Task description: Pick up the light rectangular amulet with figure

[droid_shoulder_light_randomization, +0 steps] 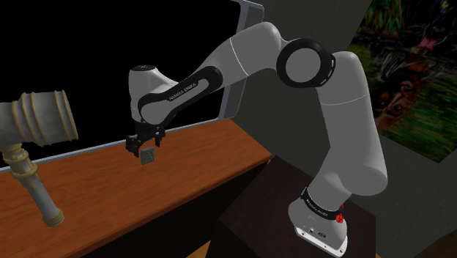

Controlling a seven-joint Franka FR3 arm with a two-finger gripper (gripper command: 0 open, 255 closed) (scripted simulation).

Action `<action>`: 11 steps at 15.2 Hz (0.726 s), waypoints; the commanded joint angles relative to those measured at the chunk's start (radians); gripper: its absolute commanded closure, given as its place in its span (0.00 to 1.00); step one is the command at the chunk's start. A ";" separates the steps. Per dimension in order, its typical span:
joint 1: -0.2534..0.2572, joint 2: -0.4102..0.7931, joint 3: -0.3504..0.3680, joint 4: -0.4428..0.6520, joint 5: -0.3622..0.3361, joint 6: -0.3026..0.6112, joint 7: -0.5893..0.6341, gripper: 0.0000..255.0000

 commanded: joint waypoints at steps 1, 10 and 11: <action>0.002 0.017 -0.003 -0.001 -0.004 0.018 0.002 0.00; 0.005 0.040 -0.007 0.000 -0.009 0.040 0.005 1.00; 0.005 0.040 -0.007 0.000 -0.009 0.040 0.005 1.00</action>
